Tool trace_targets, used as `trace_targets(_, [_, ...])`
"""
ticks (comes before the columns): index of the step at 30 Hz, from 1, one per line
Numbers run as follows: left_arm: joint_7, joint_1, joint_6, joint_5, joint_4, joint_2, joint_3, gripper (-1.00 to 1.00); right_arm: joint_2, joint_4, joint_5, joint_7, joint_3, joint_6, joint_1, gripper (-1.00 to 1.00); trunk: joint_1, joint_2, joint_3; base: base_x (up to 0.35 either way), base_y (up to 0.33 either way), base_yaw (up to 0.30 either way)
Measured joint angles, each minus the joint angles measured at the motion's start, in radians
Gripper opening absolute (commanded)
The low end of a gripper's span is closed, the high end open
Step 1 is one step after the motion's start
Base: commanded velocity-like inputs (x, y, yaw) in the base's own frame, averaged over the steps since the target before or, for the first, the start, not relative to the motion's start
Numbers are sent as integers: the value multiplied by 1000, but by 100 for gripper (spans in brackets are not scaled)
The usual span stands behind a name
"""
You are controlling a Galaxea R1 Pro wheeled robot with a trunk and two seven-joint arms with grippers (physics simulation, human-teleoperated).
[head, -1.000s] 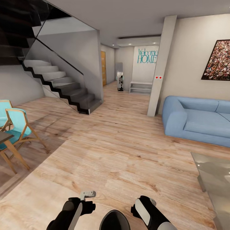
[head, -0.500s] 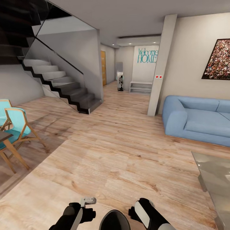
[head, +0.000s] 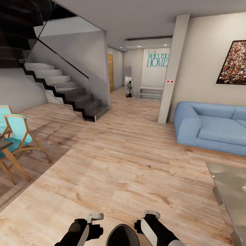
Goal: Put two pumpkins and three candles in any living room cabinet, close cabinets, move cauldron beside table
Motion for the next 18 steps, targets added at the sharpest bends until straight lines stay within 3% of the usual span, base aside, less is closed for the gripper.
trace_targets(18, [-4,0,-2,1,0,1,-3,100,0,1,-1,0,3,-1,2,100,69,-126,-56,-93,0,0])
